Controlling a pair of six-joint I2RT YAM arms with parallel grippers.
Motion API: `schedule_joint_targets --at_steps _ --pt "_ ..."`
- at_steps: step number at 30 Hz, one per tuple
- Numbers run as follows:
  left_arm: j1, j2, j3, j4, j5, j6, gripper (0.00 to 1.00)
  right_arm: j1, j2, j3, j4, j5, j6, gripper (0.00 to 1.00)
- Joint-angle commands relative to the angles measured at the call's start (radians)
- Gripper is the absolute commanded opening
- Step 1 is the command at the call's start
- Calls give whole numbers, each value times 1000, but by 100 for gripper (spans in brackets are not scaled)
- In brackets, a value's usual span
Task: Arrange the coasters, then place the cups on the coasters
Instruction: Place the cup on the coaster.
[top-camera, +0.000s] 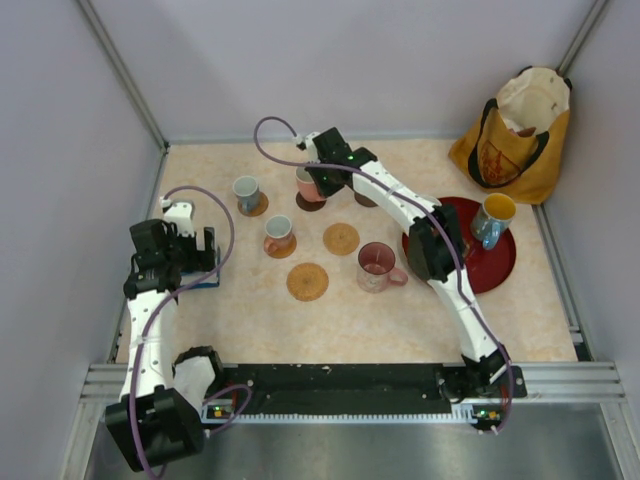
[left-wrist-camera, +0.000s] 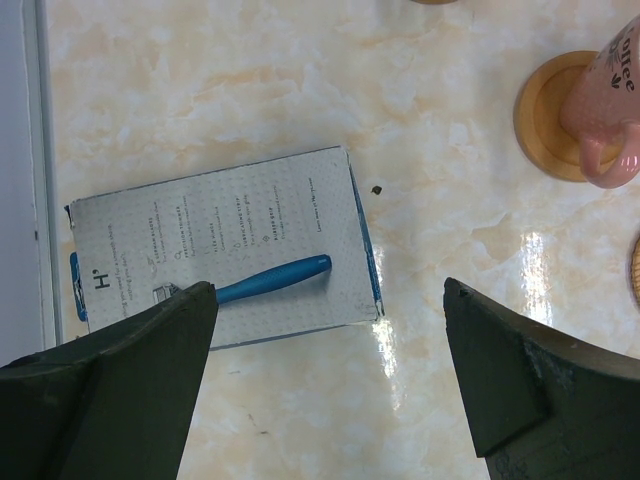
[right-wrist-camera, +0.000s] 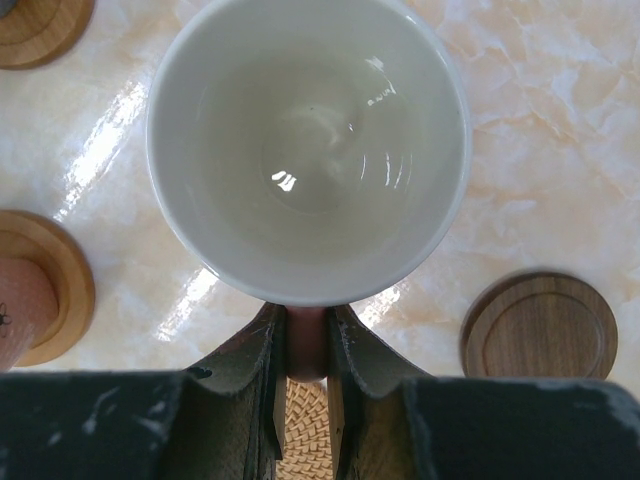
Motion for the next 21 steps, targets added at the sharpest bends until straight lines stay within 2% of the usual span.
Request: schedule_joint_targets --at_steps 1,21 --pt "9 -2 -4 42 21 8 98 8 -10 77 101 4 -6 0" --pt "9 12 -9 48 21 10 98 31 -35 16 99 4 -25 0"
